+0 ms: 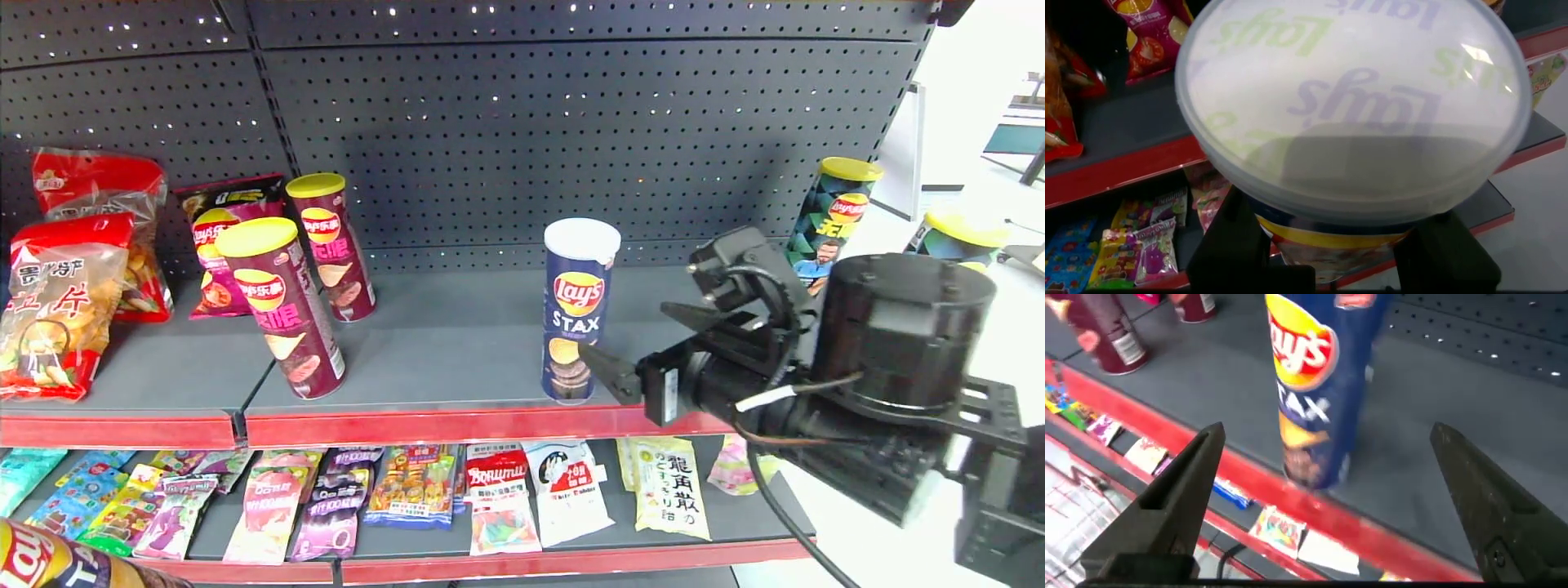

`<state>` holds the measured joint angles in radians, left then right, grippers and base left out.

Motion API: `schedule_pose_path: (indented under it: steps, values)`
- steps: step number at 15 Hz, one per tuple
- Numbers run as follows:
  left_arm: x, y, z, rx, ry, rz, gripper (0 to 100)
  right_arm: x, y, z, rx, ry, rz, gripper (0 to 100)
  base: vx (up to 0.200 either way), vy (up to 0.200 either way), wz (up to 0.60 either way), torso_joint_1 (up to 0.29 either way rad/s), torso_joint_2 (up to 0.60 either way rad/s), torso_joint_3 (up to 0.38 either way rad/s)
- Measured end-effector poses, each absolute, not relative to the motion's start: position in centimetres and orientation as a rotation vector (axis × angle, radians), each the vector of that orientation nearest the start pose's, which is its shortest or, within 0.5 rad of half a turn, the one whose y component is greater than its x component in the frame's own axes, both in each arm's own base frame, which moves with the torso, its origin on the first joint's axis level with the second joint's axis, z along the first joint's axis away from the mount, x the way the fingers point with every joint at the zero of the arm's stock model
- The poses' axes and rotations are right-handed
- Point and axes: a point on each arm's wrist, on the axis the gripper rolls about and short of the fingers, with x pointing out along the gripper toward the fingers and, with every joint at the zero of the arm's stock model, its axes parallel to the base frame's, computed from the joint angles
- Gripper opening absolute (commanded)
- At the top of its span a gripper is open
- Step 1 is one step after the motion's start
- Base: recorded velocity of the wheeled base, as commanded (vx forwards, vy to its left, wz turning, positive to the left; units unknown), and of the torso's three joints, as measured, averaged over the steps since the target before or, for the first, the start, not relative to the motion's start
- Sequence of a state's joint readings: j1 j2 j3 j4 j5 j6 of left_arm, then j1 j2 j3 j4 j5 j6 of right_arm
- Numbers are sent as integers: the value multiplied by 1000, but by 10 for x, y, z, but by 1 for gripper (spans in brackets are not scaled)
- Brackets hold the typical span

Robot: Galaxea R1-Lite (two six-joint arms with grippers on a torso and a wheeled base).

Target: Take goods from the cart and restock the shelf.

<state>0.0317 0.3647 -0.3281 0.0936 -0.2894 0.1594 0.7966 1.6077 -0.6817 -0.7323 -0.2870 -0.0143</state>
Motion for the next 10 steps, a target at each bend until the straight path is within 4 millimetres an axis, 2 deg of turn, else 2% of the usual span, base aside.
schedule_pose_path:
  steps: [3,5,7,10]
  values:
    - [-2,-6,163,138,107,-267,0,174,152,195,-97,125,396,100,0,0,0,0,0,0]
    - [-2,-6,163,138,108,-267,0,168,110,192,-111,117,213,100,0,0,0,0,0,0]
    - [-1,-6,164,139,107,-267,0,150,67,179,-120,135,89,100,0,0,0,0,0,0]
    - [0,-6,170,140,101,-266,0,109,21,149,-126,172,-36,100,0,0,0,0,0,0]
